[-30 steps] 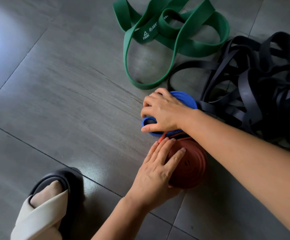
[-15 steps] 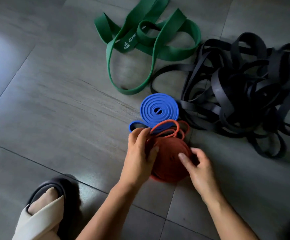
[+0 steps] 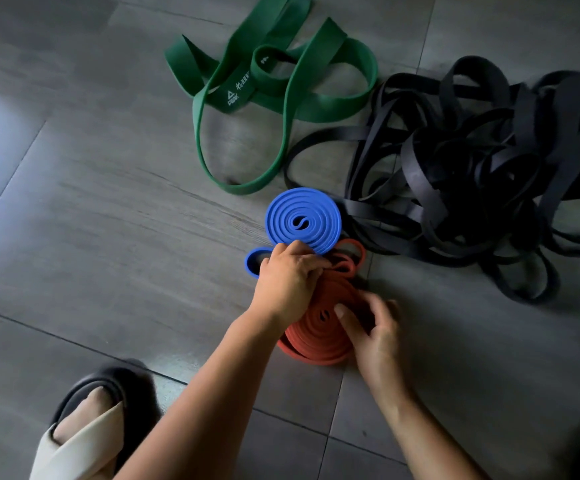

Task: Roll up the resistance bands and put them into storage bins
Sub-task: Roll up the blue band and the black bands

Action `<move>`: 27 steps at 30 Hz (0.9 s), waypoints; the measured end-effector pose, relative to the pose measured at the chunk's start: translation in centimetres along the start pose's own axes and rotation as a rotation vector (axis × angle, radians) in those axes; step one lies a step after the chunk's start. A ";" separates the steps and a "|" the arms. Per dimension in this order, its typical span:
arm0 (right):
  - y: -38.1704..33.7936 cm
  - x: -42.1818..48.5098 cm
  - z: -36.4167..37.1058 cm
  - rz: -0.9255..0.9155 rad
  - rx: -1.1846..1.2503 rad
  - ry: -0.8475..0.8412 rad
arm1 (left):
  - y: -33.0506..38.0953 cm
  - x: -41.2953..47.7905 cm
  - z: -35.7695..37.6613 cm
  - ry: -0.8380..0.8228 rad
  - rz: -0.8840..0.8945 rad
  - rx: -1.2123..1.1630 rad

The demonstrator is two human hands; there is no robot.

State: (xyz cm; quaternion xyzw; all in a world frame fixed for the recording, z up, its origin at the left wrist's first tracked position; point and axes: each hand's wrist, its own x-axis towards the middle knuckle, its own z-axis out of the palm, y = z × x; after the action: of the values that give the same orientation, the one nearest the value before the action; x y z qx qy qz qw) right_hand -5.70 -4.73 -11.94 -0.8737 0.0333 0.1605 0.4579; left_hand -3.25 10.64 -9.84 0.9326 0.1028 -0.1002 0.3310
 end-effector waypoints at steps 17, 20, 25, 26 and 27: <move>-6.4 12.2 -2.5 -0.326 -0.804 -0.065 | -0.2 -0.9 2.9 0.068 0.129 0.390; -7.6 13.6 -2.2 -0.323 -0.946 -0.103 | -0.3 -0.7 3.2 0.100 0.126 0.402; -8.8 17.1 -5.9 -0.179 -0.887 0.086 | -0.4 -0.6 3.1 0.133 0.143 0.400; -8.8 17.9 -7.3 -0.136 -0.845 0.137 | -0.4 -0.6 3.1 0.129 0.144 0.403; -8.7 18.5 -8.4 -0.113 -0.834 0.143 | -0.4 -0.6 3.1 0.120 0.144 0.408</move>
State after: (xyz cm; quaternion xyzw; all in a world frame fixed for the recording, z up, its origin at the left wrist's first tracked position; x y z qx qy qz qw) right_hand 15.68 -4.87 -6.36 -0.9935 -0.0507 0.0739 0.0699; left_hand -4.33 8.87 -12.28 0.9895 0.0328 -0.0395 0.1351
